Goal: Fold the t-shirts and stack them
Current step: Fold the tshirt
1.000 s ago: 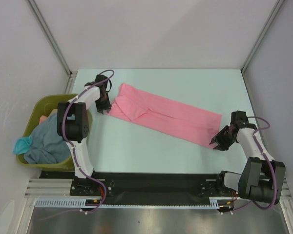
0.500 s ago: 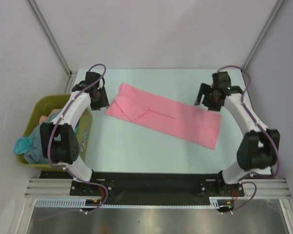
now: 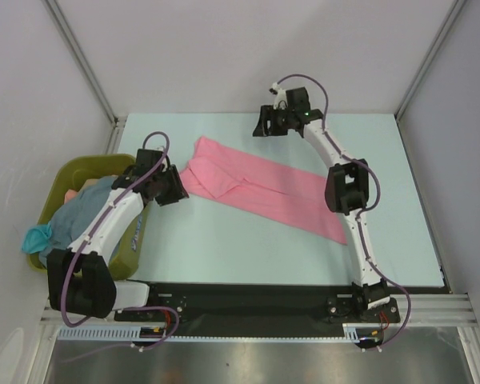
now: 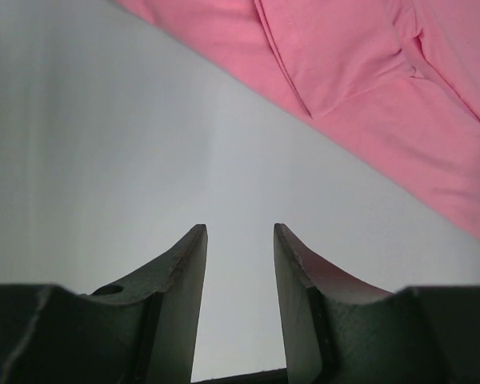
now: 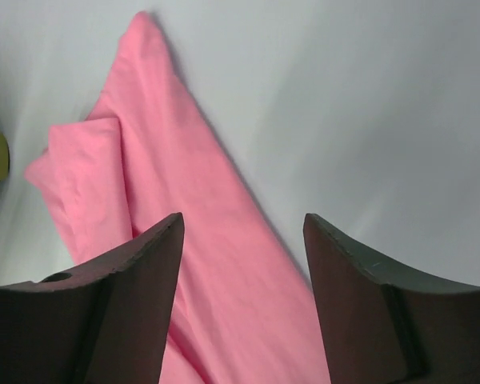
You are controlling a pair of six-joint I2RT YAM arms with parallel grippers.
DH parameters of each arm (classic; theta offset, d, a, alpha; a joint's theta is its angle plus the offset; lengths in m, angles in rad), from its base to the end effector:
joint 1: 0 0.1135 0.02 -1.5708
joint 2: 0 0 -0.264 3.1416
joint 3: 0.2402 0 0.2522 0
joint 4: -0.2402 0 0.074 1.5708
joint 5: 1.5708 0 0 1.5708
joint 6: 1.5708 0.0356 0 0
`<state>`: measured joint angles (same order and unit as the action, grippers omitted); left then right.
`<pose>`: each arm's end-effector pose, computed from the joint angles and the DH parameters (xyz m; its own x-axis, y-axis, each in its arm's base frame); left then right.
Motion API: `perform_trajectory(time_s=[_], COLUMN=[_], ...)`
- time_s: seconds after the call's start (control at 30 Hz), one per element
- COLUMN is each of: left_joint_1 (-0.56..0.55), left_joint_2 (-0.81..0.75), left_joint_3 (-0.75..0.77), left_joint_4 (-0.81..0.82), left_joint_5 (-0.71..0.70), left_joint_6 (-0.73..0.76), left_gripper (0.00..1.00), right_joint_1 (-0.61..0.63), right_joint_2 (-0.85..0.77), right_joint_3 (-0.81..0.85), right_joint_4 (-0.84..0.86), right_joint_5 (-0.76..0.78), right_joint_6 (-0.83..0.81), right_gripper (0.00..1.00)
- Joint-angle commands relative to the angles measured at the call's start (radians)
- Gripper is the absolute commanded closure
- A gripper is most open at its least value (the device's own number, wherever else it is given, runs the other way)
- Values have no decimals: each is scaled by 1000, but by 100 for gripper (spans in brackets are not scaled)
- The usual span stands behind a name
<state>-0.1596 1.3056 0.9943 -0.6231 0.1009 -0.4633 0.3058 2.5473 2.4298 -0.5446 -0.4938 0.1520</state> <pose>0.2634 -0.0460 0.2624 -0.8074 -0.3204 -0.4955 -0.1605 0.9273 -0.3381 0.5405 0.1883 0.2274 -0.6736 -0.0728 -0.7355 -0.5256 0.7468 0.4074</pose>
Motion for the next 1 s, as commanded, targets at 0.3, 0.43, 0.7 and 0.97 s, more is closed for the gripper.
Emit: perform_trajectory(time_s=[0.3,0.43,0.7,0.97], left_joint_1=[-5,-6,-5,-4], left_joint_2=[-173,-183,-201,-192], left_joint_3=[-163,-164,-164,-151], left_joint_4=[91,85,68,75], left_joint_5=[20,29,34,40], left_joint_6=[-80,-83,-83,-84], left_gripper=[57,56,57,57], right_joint_1=[79,95,95,107], right_joint_2=[152,166,195,176], right_joint_3=[46,23,43,-12], right_joint_4=[181,183,163,87], right_joint_5=[-109,-36,3,-46], right_joint_6=[3,-23,-46,-92], right_gripper=[48,50,60,69])
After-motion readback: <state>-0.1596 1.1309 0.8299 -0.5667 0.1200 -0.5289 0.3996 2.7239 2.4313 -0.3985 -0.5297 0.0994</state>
